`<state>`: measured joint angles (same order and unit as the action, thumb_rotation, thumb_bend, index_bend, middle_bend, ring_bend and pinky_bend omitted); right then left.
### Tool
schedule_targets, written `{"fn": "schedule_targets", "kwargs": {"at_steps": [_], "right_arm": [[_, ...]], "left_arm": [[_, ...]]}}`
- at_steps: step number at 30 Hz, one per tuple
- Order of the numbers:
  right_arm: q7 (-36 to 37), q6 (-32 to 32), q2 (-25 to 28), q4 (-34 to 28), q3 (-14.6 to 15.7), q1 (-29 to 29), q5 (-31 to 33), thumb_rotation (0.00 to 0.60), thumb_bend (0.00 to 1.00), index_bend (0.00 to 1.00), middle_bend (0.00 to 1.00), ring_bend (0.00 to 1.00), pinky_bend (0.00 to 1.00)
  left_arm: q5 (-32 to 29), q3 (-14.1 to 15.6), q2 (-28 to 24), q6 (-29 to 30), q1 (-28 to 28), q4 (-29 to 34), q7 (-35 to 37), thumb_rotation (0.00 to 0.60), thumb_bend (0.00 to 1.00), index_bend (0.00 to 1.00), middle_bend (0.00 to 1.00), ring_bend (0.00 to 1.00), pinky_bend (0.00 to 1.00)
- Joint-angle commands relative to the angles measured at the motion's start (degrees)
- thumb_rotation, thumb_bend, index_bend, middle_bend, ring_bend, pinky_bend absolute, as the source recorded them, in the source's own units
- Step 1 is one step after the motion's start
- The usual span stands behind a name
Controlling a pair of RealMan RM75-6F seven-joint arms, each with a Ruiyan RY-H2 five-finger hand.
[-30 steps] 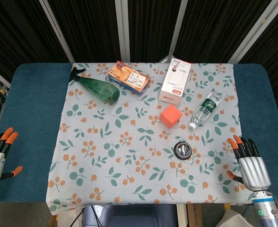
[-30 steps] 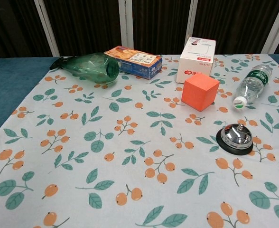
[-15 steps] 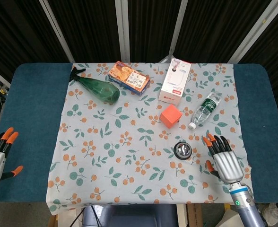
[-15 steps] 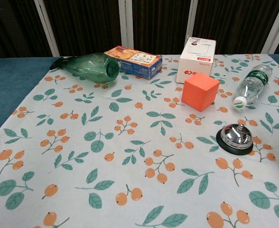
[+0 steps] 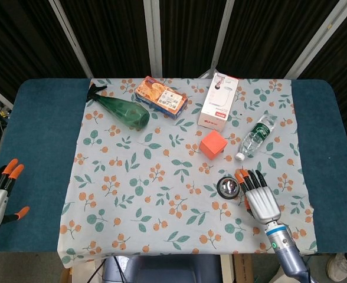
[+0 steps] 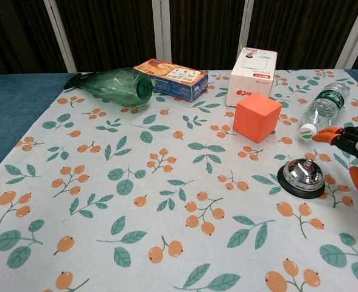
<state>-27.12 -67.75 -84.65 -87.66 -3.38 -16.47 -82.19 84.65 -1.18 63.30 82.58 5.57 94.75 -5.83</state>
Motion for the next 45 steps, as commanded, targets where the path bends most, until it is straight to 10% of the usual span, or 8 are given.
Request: {"fn": "schedule_targets", "kwargs": {"at_steps": [1,14,26,31,45], "right_arm": [[-1.2,0.9,-1.9,1.7,0.5,-0.5,0.6,0.600,0.85,0.00,0.00,0.00,0.00],[-6.5,3.7,-5.4,5.9,4.7,-0.9,0.5,0.600,0.88,0.00,0.00,0.00,0.00],[-2.8,-2.6,-2.3,-0.2,-1.8,-2.3,-0.9,0.600,0.88,0.00,0.00,0.00,0.00],[-0.4,-5.0,3.2,-5.8,-3.5,-1.5,-0.6,0.600,0.61,0.00,0.00,0.00,0.00],[8.5,-14.1,16.7,-7.0,3.4,7.4,-5.9,0.600,0.31,0.00,0.00,0.00,0.00]], "left_arm": [[0.4,-0.2,0.1,0.5,-0.1,0.0,0.5,0.600,0.01,0.00,0.00,0.00,0.00],[0.6,-0.4,0.3,1.0,-0.1,-0.6,1.4,0.600,0.01,0.00,0.00,0.00,0.00],[0.4,-0.5,0.4,1.1,-0.1,-0.6,1.3,0.600,0.01,0.00,0.00,0.00,0.00],[0.5,-0.5,0.4,1.1,-0.1,-0.6,1.4,0.600,0.01,0.00,0.00,0.00,0.00],[0.8,0.0,0.5,1.2,-0.3,-0.8,-0.2,0.600,0.01,0.00,0.00,0.00,0.00]]}}
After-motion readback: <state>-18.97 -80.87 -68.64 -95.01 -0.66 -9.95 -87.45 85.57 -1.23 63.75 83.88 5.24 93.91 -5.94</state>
